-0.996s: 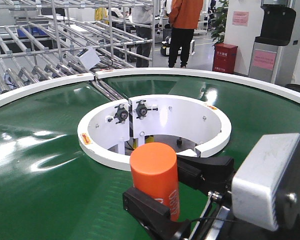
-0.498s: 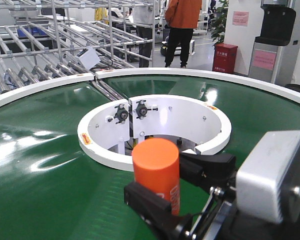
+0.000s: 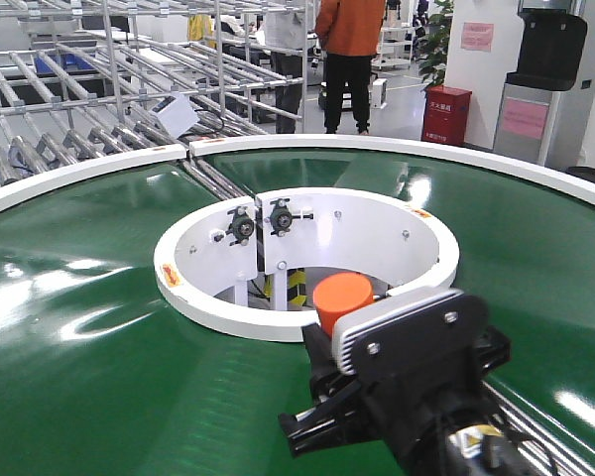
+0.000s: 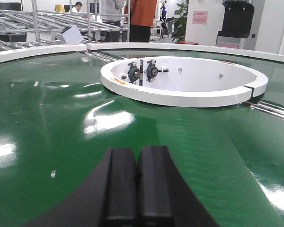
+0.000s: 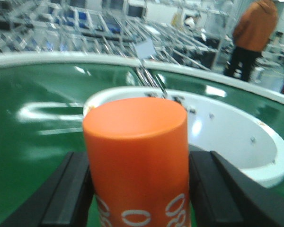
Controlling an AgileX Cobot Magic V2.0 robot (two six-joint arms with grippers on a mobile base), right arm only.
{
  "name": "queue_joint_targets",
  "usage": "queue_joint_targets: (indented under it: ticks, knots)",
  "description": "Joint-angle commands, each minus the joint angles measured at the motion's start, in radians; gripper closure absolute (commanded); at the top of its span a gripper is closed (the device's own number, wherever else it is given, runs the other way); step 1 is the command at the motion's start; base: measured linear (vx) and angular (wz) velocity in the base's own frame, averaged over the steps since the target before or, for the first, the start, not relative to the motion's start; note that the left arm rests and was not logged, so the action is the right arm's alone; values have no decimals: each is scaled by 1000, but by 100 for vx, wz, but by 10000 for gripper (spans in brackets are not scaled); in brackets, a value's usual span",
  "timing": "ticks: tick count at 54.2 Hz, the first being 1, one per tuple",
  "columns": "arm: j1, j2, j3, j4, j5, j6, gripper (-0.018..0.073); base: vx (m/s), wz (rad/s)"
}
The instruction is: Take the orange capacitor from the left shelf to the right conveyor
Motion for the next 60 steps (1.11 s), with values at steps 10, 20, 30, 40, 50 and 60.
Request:
queue_joint_targets:
  ticks: [10, 20, 30, 40, 50, 60]
  knots:
    - [-110, 91, -30, -276, 58, 280, 566, 0, 0]
    - [-265, 181, -30, -693, 91, 742, 566, 0, 0]
    - [-419, 292, -30, -1151, 42, 1143, 566, 0, 0]
    - [-449, 425, -29, -1405, -5, 1298, 566, 0, 0]
    - [-449, 554, 69, -1302, -298, 1334, 566, 0, 0]
    - [-449, 593, 139, -1285, -394, 1323, 565, 0, 0]
